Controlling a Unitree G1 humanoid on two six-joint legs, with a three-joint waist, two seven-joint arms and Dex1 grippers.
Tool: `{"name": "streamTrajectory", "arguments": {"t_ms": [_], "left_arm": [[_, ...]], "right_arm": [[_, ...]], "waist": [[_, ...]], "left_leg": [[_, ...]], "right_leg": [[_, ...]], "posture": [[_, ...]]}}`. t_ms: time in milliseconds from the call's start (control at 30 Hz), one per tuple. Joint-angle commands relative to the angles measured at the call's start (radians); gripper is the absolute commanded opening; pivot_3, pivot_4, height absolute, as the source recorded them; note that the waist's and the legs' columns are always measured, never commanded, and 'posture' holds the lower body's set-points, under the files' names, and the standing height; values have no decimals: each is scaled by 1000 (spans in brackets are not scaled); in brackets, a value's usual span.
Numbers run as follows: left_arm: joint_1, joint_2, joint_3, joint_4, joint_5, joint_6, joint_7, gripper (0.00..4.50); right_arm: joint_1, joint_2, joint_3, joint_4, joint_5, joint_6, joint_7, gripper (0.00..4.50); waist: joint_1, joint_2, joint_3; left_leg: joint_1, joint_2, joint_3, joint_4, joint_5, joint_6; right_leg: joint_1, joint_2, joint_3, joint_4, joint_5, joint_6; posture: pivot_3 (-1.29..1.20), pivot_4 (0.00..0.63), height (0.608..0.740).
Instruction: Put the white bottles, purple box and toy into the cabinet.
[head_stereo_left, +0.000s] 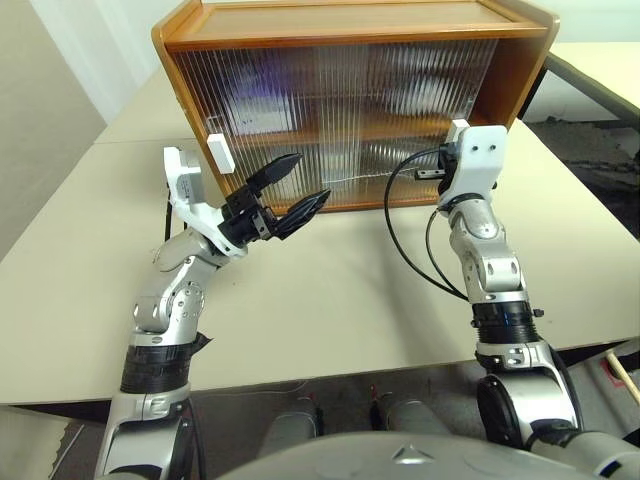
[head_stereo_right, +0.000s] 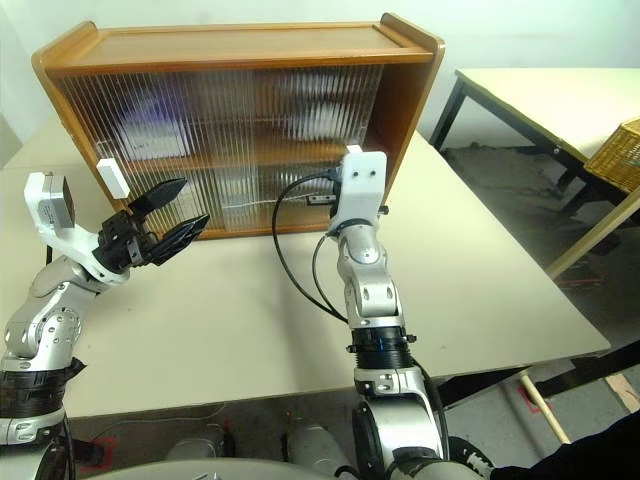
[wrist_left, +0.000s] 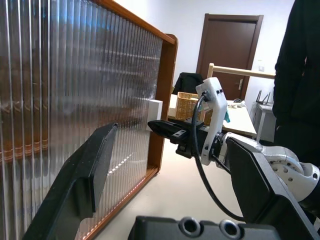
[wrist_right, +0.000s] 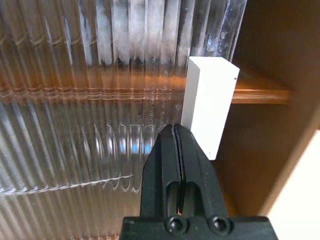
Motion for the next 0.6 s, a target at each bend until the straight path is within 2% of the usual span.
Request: {"name": "streamTrajectory", "arguments": {"t_ms": [33, 233, 433, 500, 600], "left_arm": [[4, 3, -2, 5, 7, -7, -6, 4500], [-8, -4, -12, 20, 10, -8, -16, 4500], [-17, -9, -15, 34, 14, -11, -26, 4500], [-17, -10, -14, 35, 15, -12, -28, 4500], [-18, -10, -14, 37, 15, -13, -30, 4500]], "right_arm": [[24, 7, -18, -13, -17, -23, -42, 50], [78, -13, -46, -13, -58, -82, -131, 50], [66, -34, -85, 26, -79, -118, -201, 50], [63, -37, -83, 28, -71, -118, -187, 50], [81, -34, -68, -25, 10, -77, -70, 50]], "waist": [[0, 0, 0], [-1, 0, -1], [-10, 2, -3], [-13, 4, -5], [-18, 5, -6]], "left_leg": [[0, 0, 0, 0, 0, 0], [0, 0, 0, 1, 0, 0], [0, 0, 0, 1, 0, 0], [0, 0, 0, 1, 0, 1], [0, 0, 1, 1, 0, 1]], "right_leg": [[0, 0, 0, 0, 0, 0], [0, 0, 0, 0, 0, 1], [1, 0, 1, 0, 2, 2], [1, 0, 1, 0, 2, 2], [3, 0, 1, 0, 2, 2]], "posture": [[-140, 7, 740], [-157, 5, 740], [-165, 3, 740], [-164, 0, 740], [-164, 0, 740]]}}
